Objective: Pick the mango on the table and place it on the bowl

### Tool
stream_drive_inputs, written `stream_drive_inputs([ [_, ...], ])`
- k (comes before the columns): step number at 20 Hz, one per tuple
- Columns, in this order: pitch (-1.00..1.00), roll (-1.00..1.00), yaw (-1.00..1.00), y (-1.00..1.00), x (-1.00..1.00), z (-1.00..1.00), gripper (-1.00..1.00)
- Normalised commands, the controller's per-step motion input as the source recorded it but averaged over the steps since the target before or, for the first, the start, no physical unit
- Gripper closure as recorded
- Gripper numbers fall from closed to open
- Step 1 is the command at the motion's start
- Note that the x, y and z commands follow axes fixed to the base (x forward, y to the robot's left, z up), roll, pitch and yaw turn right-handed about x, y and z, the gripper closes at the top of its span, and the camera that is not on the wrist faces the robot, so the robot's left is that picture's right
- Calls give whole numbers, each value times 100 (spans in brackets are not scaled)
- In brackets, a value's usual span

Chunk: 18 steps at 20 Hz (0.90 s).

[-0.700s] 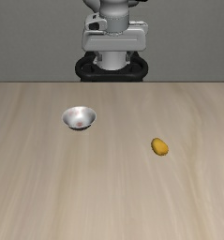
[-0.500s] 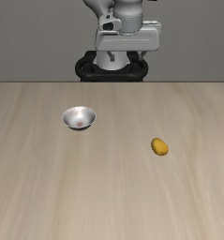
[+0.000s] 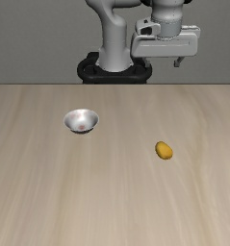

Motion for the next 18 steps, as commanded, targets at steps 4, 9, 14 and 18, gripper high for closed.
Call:
stream_drive_inputs([
  [4,0,0,0,0,100,0,-100],
  [9,0,0,0,0,100,0,-100],
  [14,0,0,0,20,20,-60,-100],
  [18,0,0,0,0,0,-100,-100],
])
